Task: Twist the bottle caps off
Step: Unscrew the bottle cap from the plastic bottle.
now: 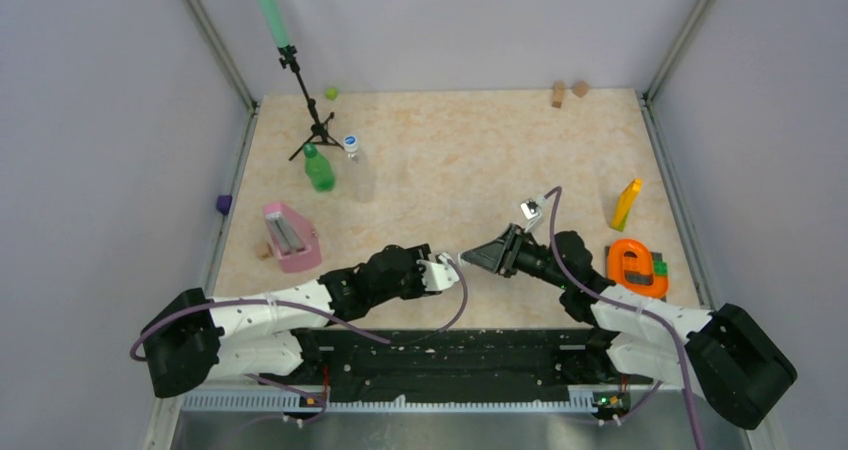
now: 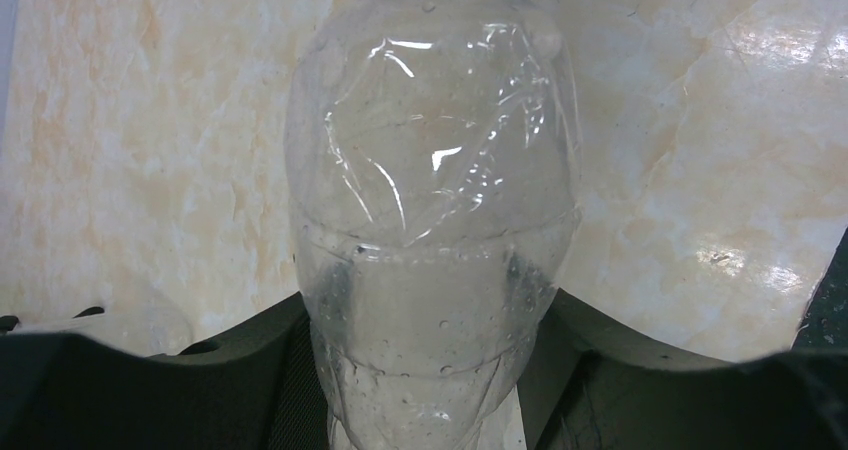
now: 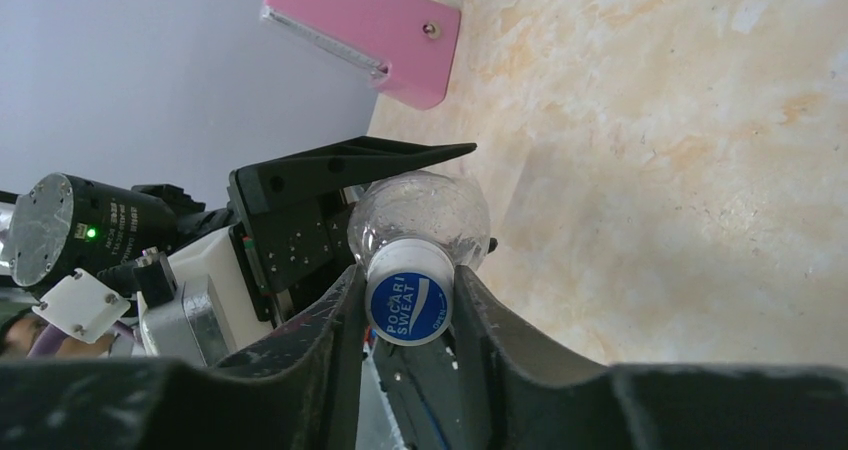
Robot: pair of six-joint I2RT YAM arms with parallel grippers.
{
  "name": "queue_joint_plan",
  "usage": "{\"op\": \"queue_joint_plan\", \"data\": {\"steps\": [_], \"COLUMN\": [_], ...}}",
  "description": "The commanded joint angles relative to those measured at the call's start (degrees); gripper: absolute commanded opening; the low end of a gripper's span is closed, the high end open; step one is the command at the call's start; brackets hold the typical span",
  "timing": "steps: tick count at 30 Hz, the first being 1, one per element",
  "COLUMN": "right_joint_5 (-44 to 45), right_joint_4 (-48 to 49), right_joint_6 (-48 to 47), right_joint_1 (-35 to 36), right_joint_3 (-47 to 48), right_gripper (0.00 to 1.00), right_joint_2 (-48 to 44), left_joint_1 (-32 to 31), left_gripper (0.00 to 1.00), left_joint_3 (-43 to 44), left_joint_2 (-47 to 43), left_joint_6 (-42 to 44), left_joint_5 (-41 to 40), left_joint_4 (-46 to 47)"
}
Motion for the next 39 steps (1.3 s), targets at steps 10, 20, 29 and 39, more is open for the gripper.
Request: {"op": "queue_joint_plan", "data": {"steps": [10,20,29,39], "right_joint_5": [-5.1,0.0,-0.2,6.5], "right_joint_4": [4.1,5.8,0.8,10.4], "right_joint_6": [-9.2,-21.5,-20.9,-9.0], "right_joint_1": [-0.3,1.6,1.8,1.5], "right_joint_3": [-0.6,-7.5,-3.1,-4.6], "right_gripper": [0.08,0.04,0.37,0.66], "right_joint_2": [-1.6,-8.6,-5.3,-5.4], "left_joint_1": [-0.1,6.3,8.6,7.3], "left_gripper": [0.0,0.0,0.0,0.0], "left_joint_3": [0.1,-1.1,0.7,1.2], "left_joint_2": [-1.5,-4.2,-1.0,1.5], "left_joint_6": [-0.7,-3.1,-3.6,-0.2], "left_joint_5": [6.2,29.2,25.7,15.3], "left_joint_4": [4.3,6.6,5.9,2.0]}}
